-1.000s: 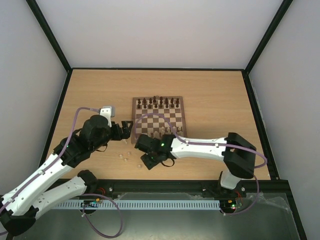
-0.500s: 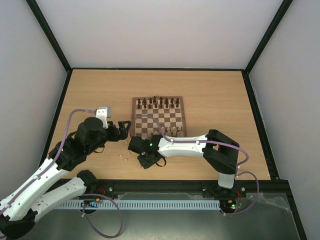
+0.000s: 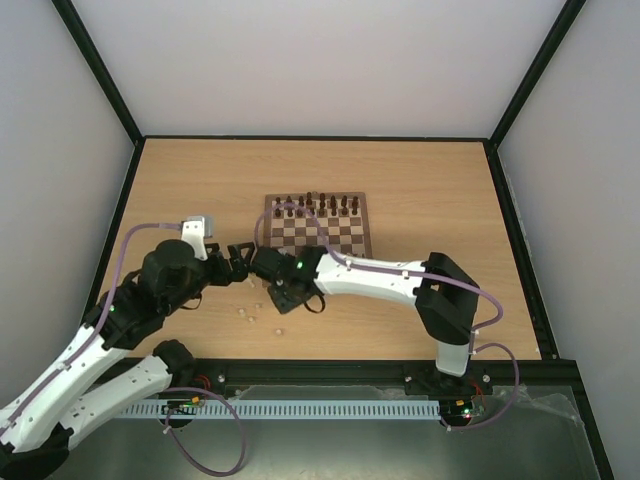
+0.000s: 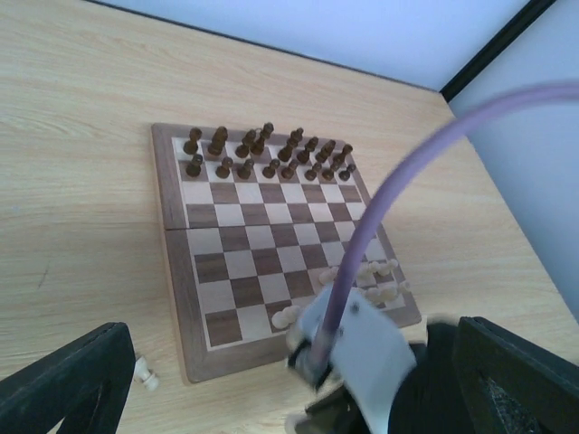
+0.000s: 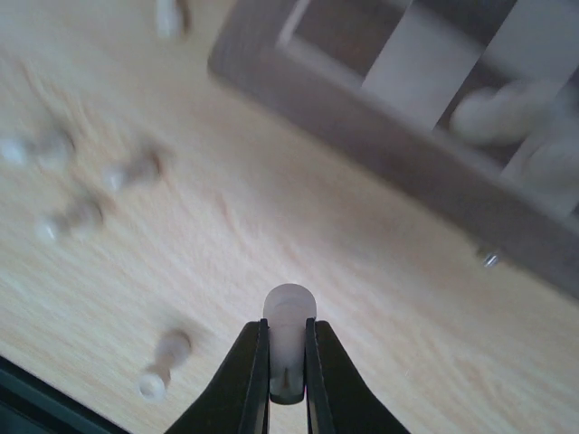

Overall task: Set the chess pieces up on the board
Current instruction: Pick up the chess piece at the center of the board, then place the chess piece on the chessboard.

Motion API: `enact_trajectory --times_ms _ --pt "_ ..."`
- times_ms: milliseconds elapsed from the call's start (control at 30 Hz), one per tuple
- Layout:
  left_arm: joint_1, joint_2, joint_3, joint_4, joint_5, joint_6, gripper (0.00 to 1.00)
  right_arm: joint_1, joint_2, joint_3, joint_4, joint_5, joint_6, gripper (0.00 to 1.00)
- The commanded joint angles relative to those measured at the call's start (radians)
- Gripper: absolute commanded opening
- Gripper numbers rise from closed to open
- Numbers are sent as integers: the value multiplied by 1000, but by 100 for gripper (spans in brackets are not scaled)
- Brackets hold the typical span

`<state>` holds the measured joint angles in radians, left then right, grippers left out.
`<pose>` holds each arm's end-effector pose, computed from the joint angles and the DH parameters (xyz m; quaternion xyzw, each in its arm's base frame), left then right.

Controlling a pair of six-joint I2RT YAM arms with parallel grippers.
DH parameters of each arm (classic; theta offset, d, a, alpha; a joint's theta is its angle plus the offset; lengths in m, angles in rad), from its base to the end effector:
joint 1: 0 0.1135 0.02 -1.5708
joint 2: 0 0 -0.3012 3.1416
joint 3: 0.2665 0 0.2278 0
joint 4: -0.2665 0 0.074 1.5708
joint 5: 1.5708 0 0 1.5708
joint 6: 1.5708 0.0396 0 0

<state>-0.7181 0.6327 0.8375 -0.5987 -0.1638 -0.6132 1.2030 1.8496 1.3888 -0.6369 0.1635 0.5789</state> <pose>0.0679 -0.0507 0.3516 -0.0019 0.8303 -0.2881 0.4771 0.1419 0.3503 0.2584 -0.2792 0.9280 0.1317 0.2086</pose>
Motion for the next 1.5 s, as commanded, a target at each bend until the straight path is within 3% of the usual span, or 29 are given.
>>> enact_trajectory --times_ms 0,233,433,800,1467 --pt "7 -55 51 -34 -37 -5 99 -77 40 139 -124 40 -50 2" --pt "8 -83 63 -61 -52 -13 99 -144 167 335 -186 28 -103 1" --pt "7 -104 73 -73 -61 -20 99 -168 255 407 -219 50 -118 1" --pt "8 -110 75 -72 -61 -24 99 -191 289 393 -215 75 -123 2" --pt "8 -73 65 -52 -50 -24 99 -204 270 336 -147 -13 -151 2"
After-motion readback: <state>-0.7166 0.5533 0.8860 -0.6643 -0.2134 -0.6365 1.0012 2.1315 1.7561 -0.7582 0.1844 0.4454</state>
